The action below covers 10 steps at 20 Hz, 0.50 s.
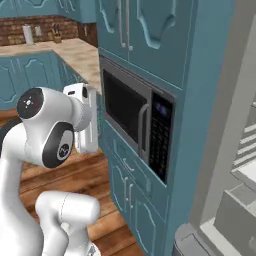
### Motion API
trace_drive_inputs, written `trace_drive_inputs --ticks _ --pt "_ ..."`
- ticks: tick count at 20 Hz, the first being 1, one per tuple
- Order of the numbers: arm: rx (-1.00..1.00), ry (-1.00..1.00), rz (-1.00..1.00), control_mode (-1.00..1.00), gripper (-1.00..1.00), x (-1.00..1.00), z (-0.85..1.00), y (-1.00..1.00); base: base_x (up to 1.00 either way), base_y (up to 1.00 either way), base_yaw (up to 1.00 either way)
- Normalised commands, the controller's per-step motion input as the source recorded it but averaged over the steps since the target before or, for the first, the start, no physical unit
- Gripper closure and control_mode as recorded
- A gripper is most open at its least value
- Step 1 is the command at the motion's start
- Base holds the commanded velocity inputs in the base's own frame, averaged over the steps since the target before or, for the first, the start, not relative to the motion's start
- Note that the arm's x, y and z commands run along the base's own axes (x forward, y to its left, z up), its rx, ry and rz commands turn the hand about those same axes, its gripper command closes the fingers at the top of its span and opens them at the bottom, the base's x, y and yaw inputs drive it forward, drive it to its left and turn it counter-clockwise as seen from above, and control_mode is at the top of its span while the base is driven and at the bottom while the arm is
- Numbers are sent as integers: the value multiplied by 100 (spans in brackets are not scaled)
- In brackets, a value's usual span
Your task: Move the cup from next to the sink to the open cabinet. Then, move the bowl with the bell pepper to the fridge to clear the area for faucet cleaning.
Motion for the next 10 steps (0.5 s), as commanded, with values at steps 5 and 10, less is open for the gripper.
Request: trace_drive_inputs --ticks 5,10 --pt "0 0 0 100 -100 0 0 0 0 45 91" --pt "0 0 0 100 -100 0 0 0 26 29 86"
